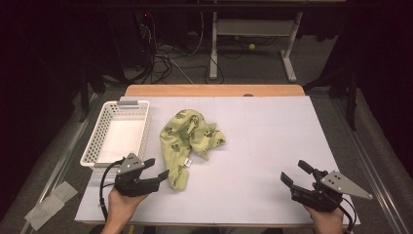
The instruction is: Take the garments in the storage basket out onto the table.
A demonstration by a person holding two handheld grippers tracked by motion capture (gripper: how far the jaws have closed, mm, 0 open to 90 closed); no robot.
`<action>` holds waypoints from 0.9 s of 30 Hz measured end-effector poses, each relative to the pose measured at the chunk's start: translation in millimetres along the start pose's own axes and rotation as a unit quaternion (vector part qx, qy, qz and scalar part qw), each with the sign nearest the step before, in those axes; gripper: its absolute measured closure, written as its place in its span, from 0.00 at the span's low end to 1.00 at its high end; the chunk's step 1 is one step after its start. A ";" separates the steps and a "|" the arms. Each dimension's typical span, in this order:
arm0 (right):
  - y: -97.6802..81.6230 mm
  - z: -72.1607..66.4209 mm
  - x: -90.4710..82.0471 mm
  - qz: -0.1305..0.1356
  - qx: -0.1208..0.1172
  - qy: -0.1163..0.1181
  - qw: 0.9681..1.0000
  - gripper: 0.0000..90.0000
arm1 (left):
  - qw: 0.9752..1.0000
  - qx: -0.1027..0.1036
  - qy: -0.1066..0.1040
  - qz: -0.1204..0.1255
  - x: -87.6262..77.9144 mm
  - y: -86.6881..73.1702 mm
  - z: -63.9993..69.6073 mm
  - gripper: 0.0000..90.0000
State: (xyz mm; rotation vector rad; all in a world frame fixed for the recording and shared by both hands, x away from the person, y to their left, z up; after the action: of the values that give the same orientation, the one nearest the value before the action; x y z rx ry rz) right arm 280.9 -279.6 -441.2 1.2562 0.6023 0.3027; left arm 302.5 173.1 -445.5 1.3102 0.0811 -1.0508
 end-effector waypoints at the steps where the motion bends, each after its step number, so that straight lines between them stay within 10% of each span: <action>1: 0.8 -1.2 1.6 -0.002 -0.001 0.000 1.000 0.27 | 1.000 0.000 0.000 -0.004 3.3 1.7 0.5 0.34; 27: 23.2 -44.5 73.1 -0.008 -0.042 0.043 0.998 0.30 | 0.999 -0.015 0.020 -0.030 42.8 28.6 -13.1 0.34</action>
State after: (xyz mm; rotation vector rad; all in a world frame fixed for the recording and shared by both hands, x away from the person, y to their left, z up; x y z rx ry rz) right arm 316.8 -198.7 -446.2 1.1619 0.6664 0.3665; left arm 352.1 155.8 -453.9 1.3074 0.1660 -1.0707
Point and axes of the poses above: each handheld gripper's, and its own axes: x roughly forward along the jaws, y roughly out of its top, z roughly to its right, the point moved 4 cm from there along x, roughly forward along the jaws, and after that the axes turned 14 degrees about -x, right-handed, at the moved point
